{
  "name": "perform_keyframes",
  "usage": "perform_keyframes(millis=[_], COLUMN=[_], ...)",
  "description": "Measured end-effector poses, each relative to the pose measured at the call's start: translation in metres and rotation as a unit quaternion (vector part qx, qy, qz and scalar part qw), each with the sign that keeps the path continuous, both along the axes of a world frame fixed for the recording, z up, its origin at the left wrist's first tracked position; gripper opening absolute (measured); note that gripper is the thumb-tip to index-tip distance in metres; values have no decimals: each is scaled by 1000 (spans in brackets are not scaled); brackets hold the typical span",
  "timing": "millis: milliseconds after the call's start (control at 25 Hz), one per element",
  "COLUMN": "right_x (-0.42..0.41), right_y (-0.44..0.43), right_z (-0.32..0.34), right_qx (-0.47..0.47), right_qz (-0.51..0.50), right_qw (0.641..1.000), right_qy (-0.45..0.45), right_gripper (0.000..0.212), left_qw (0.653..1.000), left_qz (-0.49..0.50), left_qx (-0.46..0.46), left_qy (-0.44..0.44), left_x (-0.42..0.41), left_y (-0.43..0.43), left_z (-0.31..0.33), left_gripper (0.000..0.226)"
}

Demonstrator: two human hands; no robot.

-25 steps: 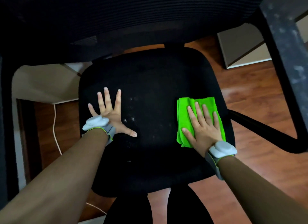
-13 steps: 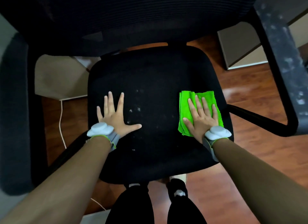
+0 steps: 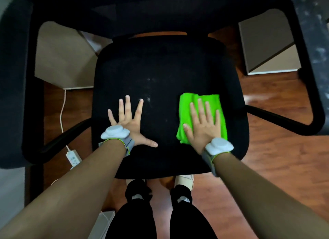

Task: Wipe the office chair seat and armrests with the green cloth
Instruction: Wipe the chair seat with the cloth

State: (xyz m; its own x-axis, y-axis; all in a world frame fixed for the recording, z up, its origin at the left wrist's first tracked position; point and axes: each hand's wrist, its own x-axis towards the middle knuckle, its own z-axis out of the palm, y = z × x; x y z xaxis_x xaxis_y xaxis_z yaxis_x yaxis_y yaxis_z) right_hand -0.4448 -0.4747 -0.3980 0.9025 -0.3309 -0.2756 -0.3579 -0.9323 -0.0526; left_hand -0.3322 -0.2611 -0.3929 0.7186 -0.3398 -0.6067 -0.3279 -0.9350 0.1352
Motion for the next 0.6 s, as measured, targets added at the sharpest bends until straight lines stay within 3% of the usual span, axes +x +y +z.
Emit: perform_keyframes(millis=[160,440,600], right_x=[-49,17,-24], right_y=[78,46,61], right_z=[7,-1,9], right_qx=[46,45,37], right_qz=[66,17,4], right_qw=[997,999,999], right_qy=[-6,1,-6], right_gripper=[74,72,71], left_qw=[1000,1000,1000], left_qz=[0,-4,0], left_qx=[-2,-2,-1], left_qy=[7,10,23], left_x=[2,2,3], left_y=[-1,-1,-1], left_z=[2,1,3], left_gripper=[156,157,158])
